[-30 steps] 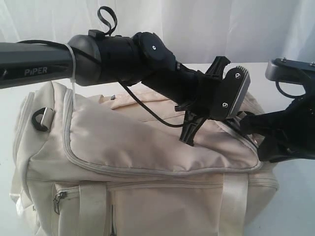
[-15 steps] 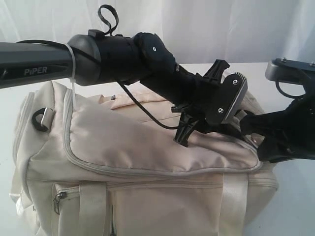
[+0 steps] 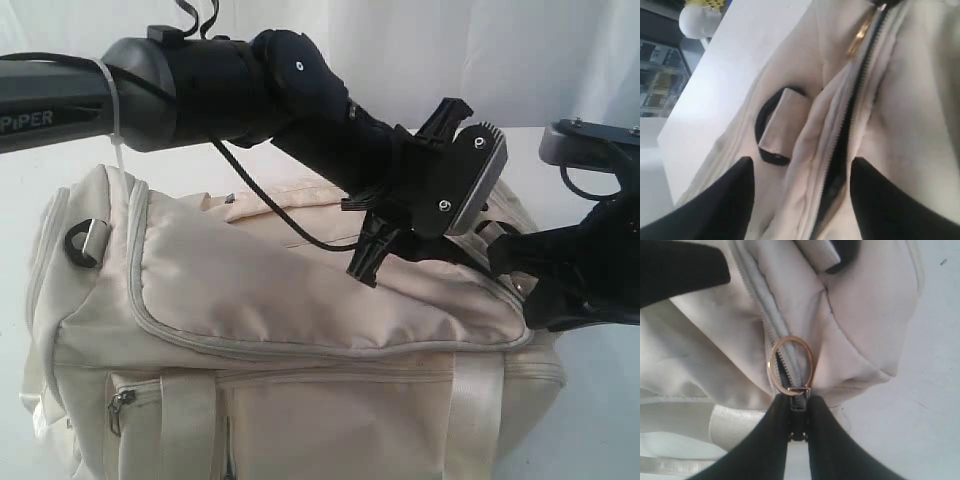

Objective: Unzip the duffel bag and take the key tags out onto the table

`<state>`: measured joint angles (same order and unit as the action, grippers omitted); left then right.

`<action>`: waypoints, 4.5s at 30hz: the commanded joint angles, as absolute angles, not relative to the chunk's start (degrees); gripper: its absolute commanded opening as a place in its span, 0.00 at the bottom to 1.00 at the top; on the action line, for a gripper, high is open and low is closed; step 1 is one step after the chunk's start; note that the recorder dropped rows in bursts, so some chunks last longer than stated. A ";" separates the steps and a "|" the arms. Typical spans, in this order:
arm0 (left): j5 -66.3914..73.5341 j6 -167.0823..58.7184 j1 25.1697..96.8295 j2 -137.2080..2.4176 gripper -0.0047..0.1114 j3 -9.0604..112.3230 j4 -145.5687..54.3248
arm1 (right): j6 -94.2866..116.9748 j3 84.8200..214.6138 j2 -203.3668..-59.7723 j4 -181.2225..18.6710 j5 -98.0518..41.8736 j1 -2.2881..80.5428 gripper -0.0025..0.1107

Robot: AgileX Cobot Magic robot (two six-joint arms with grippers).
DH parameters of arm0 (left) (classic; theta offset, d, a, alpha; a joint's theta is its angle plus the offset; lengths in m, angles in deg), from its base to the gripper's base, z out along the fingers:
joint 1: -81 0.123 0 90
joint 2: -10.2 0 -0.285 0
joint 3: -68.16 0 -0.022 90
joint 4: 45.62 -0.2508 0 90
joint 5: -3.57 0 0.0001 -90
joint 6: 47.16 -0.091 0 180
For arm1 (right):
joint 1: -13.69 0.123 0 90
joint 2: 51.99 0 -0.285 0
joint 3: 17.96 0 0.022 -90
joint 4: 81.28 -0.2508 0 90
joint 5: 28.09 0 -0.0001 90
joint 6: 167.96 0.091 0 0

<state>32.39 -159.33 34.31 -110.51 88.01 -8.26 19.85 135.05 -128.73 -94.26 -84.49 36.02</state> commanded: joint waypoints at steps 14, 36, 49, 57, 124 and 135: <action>32.48 -168.59 32.53 -113.71 0.52 88.31 -6.90 | 19.85 134.71 -125.93 -94.29 -84.16 35.97 0.02; 14.68 -168.48 32.28 -114.91 0.04 88.31 -7.51 | 19.85 134.11 -125.58 -94.29 -83.61 35.97 0.02; 9.11 -168.48 32.39 -114.91 0.04 88.31 -7.51 | 19.85 129.56 -125.58 -100.57 -79.73 35.97 0.02; 5.56 -168.48 32.39 -114.91 0.04 88.31 -7.51 | 12.80 126.21 -125.58 -110.34 -76.76 35.97 0.02; -2.37 -166.91 33.00 -114.91 0.57 90.80 -2.04 | -13.38 117.89 -125.44 -128.86 -66.59 50.19 0.67; -13.23 -168.56 32.88 -110.45 0.57 86.32 5.70 | -13.25 131.33 -119.74 -115.19 -83.86 50.19 0.84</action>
<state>-9.09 -159.33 32.67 -112.93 87.04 3.20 -12.64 127.98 -121.83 -118.61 -78.68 50.24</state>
